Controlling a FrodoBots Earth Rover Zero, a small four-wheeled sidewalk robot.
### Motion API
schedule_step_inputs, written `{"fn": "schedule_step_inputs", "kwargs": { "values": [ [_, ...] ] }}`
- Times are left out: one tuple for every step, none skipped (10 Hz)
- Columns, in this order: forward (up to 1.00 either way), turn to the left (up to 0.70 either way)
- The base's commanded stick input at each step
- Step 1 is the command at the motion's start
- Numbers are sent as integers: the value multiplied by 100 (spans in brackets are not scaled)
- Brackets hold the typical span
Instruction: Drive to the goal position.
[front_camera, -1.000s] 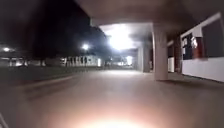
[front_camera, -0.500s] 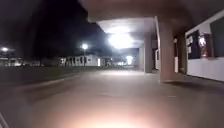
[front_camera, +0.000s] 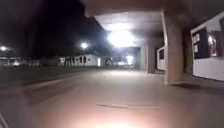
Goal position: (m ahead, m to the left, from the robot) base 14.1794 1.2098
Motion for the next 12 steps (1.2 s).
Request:
{"fn": "schedule_step_inputs", "kwargs": {
  "values": [
    [100, -3],
    [100, -3],
    [100, -2],
    [100, 0],
    [100, 0],
    [100, 0],
    [100, 0],
    [100, 0],
    [100, 0],
    [100, 0],
    [100, 0],
    [100, -2]
  ]
}}
